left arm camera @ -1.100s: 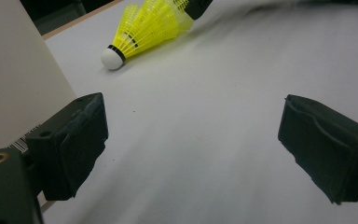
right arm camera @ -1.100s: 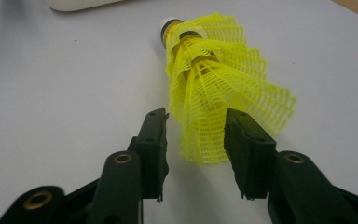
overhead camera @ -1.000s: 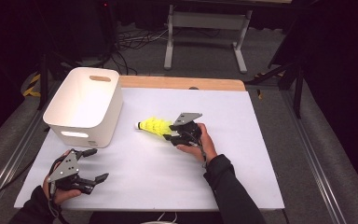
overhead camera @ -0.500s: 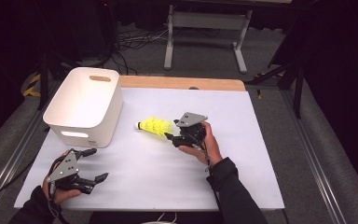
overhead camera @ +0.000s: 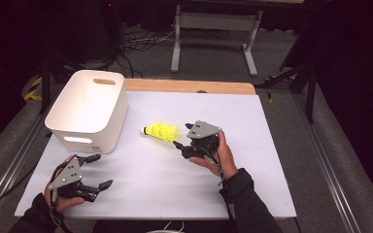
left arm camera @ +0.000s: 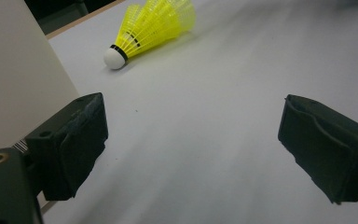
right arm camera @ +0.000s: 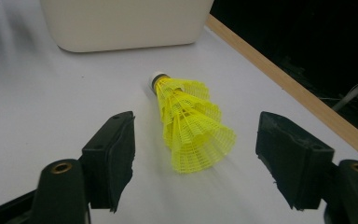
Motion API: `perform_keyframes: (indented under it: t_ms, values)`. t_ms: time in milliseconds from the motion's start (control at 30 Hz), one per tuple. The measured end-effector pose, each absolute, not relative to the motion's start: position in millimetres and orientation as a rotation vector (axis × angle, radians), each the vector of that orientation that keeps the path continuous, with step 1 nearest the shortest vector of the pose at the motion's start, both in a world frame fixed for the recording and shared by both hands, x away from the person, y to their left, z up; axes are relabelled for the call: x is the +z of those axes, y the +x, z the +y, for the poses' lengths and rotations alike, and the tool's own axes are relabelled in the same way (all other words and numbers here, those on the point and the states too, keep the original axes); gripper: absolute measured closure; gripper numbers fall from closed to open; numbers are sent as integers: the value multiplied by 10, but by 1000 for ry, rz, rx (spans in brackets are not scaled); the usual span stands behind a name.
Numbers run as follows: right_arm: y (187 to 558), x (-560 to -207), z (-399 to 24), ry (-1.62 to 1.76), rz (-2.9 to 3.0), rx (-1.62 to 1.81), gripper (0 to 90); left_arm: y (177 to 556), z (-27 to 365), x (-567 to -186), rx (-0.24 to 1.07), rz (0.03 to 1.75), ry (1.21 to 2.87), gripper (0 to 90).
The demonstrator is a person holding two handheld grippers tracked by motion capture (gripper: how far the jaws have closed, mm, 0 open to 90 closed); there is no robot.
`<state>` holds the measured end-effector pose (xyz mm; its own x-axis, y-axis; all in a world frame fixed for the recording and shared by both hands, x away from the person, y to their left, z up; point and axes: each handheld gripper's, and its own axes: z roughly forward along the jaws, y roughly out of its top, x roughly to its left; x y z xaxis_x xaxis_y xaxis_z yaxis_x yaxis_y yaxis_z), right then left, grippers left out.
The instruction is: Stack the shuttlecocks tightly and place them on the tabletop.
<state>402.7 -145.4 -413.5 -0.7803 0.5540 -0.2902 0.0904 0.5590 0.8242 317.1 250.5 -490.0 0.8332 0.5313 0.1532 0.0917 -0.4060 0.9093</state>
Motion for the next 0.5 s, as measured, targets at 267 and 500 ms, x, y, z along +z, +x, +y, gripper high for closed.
perform_keyframes:
  t_ms: [267,500]
  values:
    - [3875,-4106,-1569,495,2218,1164,212,3177,2505,-4901,518,461,1955,91]
    - [3763,-4095,-1647,471,2188,1148,197,3175,2503,-4899,521,460,1955,90]
